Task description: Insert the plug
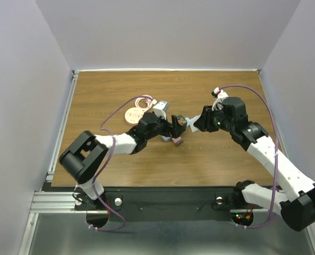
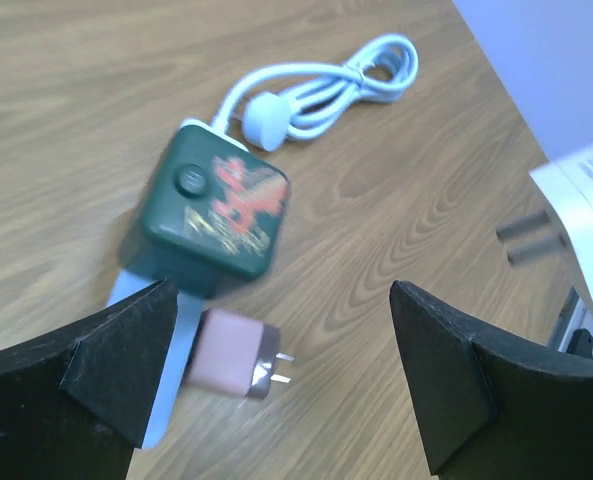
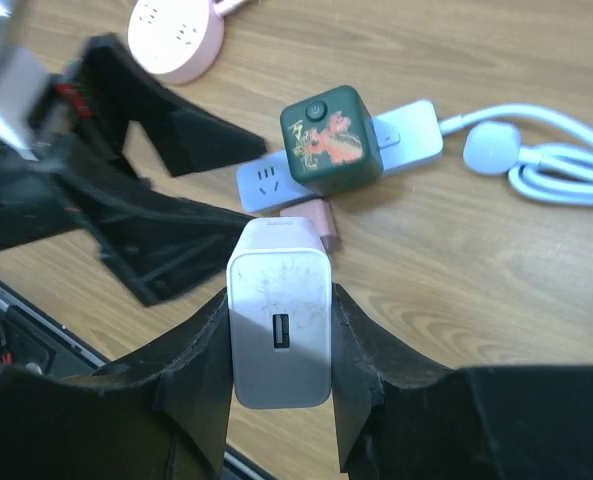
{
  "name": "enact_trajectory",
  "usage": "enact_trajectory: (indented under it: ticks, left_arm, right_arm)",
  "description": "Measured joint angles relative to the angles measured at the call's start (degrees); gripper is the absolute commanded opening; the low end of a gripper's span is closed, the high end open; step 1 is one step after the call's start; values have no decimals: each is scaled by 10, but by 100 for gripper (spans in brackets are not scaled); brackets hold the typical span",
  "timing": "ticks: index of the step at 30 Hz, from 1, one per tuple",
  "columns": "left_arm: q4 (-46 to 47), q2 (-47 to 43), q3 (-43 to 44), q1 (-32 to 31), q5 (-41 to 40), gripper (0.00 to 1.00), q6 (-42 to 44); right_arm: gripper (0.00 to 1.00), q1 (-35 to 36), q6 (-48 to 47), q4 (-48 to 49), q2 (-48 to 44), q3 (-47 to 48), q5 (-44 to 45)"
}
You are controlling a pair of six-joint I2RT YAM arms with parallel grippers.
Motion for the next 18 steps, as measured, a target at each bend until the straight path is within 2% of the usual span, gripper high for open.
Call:
enact_trajectory:
  ticks: [5,12,18]
  left_arm:
    - [-24,-94,-30,39,-17,99,23]
    - [-63,-169,-103,98,-42,99,36]
    - [-91,-194,-131,152,-48,99,37]
  right_arm:
    - [0,0,-31,-5,21,38,-7]
    - [0,5,-79,-8,102,81,-81]
    - [0,75,-114,-19,181,101,-78]
